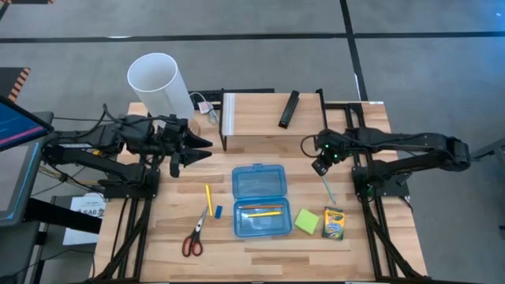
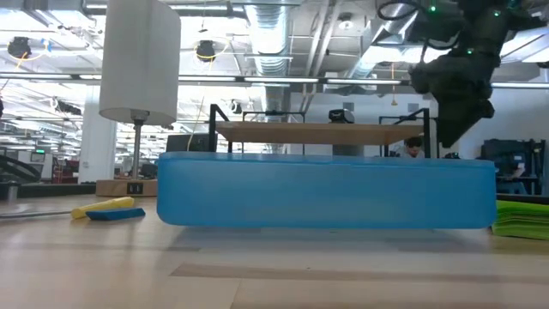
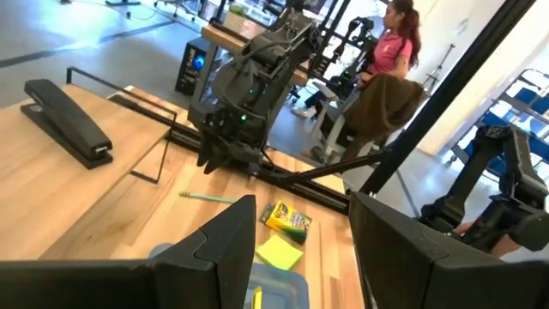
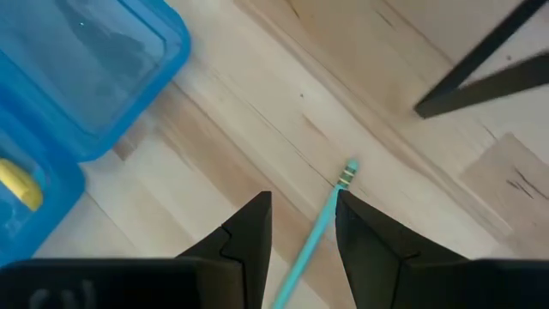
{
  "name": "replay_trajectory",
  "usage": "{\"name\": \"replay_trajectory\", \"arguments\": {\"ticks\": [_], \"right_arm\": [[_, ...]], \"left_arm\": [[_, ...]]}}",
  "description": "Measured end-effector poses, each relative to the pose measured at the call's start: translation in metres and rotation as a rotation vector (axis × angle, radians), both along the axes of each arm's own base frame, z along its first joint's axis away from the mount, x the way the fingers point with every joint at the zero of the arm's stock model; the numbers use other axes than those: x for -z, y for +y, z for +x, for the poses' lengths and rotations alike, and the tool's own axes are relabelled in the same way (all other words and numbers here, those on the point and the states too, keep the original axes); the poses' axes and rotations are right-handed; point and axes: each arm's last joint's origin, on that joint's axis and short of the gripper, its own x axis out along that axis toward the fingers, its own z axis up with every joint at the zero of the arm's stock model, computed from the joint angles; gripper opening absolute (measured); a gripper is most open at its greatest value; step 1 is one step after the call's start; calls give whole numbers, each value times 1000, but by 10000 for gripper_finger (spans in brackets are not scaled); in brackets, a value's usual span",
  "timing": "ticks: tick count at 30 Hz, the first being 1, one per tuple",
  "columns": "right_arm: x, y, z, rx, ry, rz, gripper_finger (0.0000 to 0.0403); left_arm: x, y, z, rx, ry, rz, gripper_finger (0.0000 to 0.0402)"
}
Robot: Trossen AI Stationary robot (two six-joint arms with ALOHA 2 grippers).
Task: Pack school essentials
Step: Put the blue pencil into the blue supply box
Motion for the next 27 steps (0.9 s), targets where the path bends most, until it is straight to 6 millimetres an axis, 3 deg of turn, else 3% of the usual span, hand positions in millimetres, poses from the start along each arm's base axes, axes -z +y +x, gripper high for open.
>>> {"name": "replay_trajectory", "arguments": {"ticks": [16, 27], "right_arm": [[9, -4, -1, 92, 8, 32, 158], [27, -8, 9, 106, 117, 63, 210]], "left_arm": [[1, -1, 0, 34, 13, -1, 176], [1, -2, 0, 55, 12, -2, 176]]}}
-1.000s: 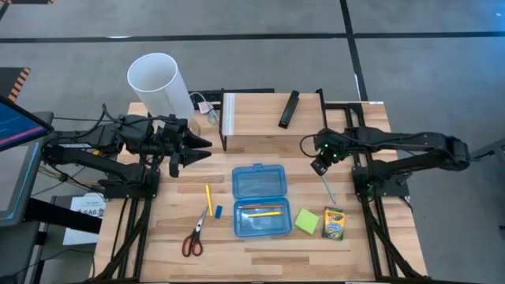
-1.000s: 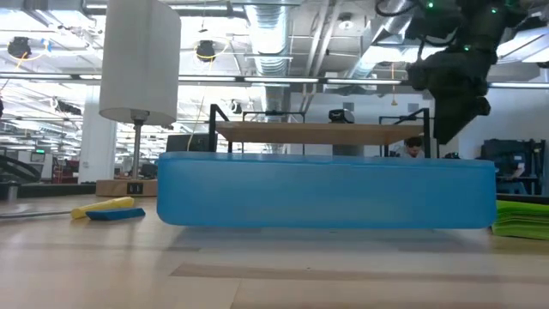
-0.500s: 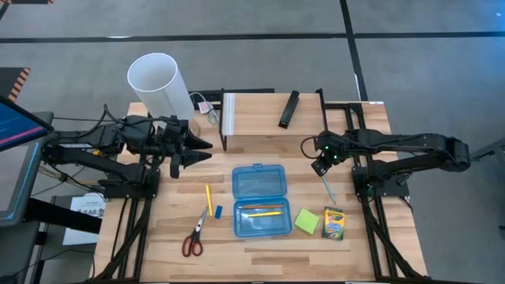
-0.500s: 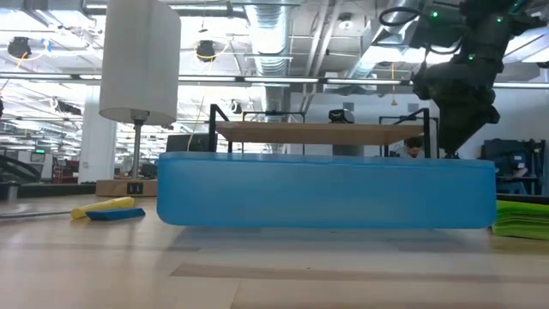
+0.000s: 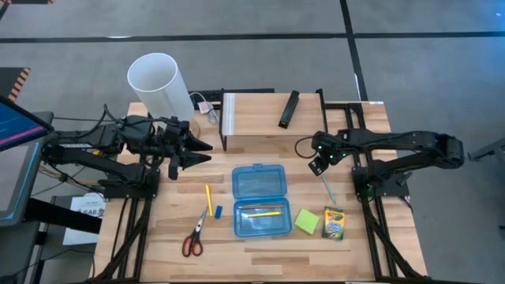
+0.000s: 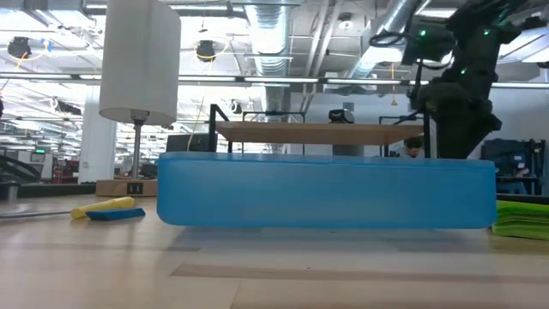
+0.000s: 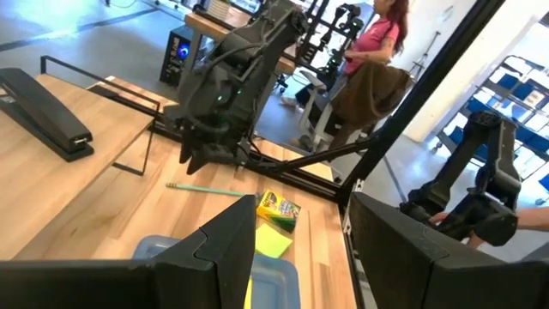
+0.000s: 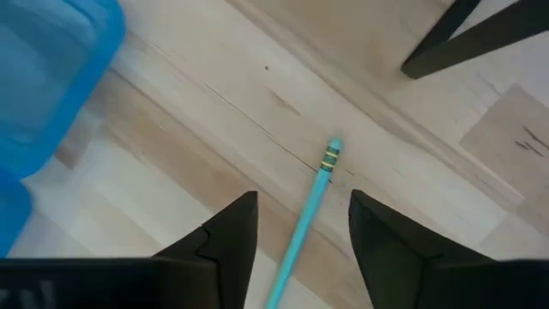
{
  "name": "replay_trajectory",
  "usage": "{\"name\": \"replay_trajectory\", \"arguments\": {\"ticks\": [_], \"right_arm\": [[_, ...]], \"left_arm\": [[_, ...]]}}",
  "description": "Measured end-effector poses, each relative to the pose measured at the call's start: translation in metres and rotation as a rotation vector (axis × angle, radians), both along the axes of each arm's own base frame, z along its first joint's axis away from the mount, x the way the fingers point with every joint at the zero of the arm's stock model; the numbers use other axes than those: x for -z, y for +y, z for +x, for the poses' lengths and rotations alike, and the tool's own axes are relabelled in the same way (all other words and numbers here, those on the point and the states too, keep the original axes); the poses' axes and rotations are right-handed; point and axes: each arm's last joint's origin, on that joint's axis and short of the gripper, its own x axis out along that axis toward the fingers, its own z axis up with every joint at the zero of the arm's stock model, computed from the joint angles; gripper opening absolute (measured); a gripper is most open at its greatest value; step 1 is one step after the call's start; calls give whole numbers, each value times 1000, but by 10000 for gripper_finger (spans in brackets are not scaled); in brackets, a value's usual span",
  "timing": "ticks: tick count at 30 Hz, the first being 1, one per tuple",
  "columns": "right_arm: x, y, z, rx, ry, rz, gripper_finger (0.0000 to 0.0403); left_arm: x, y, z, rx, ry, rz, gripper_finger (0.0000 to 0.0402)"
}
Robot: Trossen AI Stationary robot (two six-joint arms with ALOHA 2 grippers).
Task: Pack school essentials
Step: Put the blue pencil into the blue supply box
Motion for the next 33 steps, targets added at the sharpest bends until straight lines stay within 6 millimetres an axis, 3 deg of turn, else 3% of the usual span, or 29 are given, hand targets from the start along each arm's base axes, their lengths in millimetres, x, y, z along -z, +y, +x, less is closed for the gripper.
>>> {"name": "replay_trajectory", "arguments": {"ticks": [13, 17, 26, 33], "right_arm": [[36, -5, 21, -48, 132, 109, 222], [37, -6, 18, -47, 120, 104, 222], [51, -4, -10, 18, 51, 92, 221], [59, -5, 0, -6, 21, 78, 221]], "left_arm": [[0, 0, 0, 0, 0, -12, 176], [0, 0, 0, -2, 1, -20, 176], [0, 0, 0, -5, 0, -21, 176], [0, 0, 0, -7, -1, -18, 176]]}}
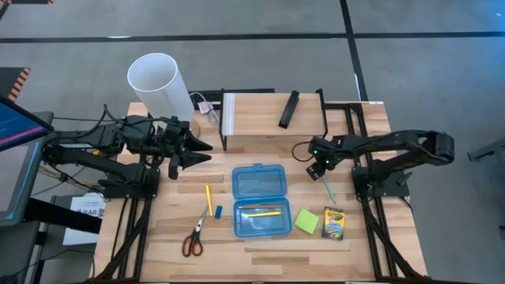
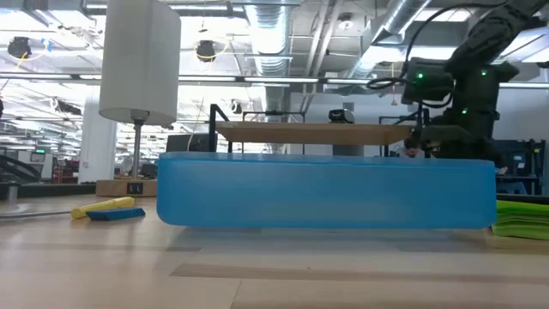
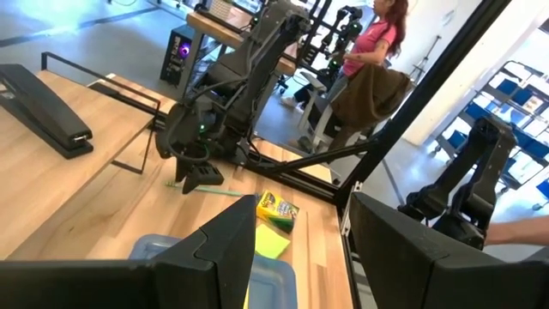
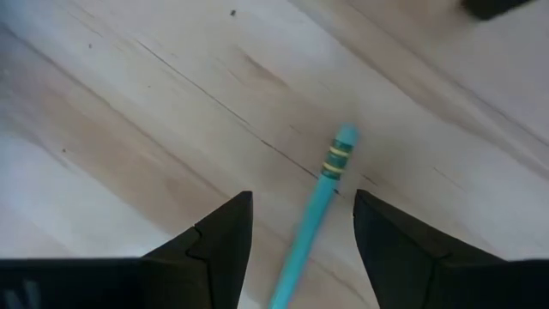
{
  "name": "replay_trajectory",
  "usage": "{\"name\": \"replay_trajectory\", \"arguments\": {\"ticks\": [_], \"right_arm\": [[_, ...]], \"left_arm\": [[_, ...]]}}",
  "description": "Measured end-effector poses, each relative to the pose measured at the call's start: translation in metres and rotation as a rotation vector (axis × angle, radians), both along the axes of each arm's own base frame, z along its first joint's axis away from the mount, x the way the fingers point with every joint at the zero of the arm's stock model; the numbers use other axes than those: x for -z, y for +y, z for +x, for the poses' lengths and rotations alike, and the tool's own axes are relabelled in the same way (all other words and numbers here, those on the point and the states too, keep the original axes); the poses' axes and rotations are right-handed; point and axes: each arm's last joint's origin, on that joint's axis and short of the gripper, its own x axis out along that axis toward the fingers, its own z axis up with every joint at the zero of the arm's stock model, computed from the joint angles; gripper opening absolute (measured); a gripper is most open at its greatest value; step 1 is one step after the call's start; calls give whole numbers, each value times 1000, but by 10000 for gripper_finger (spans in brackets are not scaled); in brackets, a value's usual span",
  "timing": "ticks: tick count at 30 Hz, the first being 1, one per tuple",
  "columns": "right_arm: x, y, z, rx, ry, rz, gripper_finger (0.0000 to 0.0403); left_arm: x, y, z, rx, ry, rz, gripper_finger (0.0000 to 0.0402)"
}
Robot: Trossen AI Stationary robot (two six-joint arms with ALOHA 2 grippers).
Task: Pack school essentials
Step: Put the blue pencil into the blue supply box
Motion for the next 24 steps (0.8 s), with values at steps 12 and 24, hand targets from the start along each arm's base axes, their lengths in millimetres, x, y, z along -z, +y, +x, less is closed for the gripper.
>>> {"name": "replay_trajectory", "arguments": {"ticks": [12, 24], "right_arm": [[14, -2, 4, 1, 95, -8, 149], [13, 1, 4, -4, 85, -1, 34]], "left_arm": [[0, 0, 0, -8, 2, -37, 176], [0, 1, 0, -27, 2, -36, 176]]}}
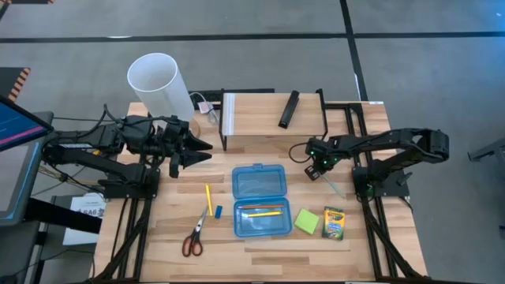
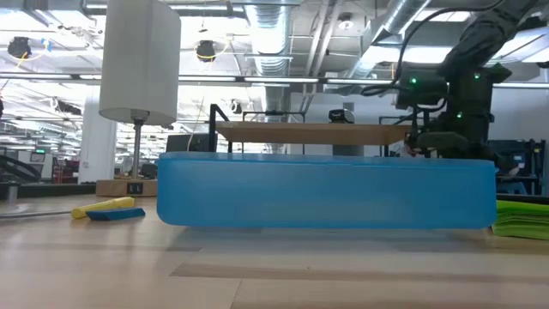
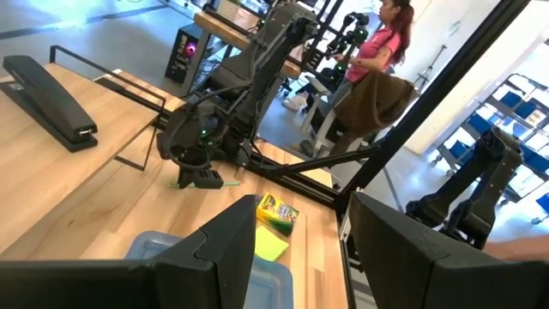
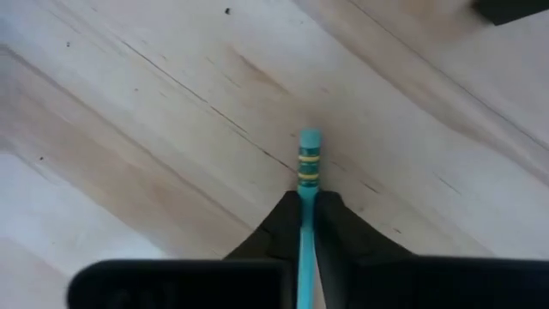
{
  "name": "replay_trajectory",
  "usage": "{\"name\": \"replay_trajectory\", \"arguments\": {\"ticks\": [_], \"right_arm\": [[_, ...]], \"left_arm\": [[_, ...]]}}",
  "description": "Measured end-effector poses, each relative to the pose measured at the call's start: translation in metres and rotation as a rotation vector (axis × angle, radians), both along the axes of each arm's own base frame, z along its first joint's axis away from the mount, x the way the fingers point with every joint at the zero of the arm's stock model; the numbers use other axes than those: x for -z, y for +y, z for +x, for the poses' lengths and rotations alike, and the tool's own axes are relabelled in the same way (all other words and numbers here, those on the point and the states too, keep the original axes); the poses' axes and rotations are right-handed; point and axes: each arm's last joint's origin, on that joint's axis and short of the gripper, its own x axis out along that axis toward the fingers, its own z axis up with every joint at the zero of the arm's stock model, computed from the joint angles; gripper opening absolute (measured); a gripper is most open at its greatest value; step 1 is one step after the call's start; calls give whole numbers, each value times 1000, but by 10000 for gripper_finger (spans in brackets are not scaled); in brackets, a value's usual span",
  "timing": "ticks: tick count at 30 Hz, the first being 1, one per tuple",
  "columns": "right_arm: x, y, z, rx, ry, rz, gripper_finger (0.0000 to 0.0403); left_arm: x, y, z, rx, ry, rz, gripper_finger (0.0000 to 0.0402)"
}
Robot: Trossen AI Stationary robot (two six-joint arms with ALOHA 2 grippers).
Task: Pack school essentials
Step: Put the blue pencil into the blue supply box
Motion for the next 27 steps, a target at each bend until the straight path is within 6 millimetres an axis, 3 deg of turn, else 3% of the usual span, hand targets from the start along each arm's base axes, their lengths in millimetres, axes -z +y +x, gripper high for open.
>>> {"name": "replay_trajectory", "arguments": {"ticks": [5, 16, 27], "right_arm": [[-4, 4, 5, -27, 1, 0, 11], [-29, 3, 28, -58, -87, 3, 3], [-37, 14, 37, -135, -134, 21, 19]], "left_arm": [[0, 0, 0, -3, 1, -15, 176], [0, 0, 0, -3, 1, -18, 176], [0, 0, 0, -2, 0, -19, 176]]}}
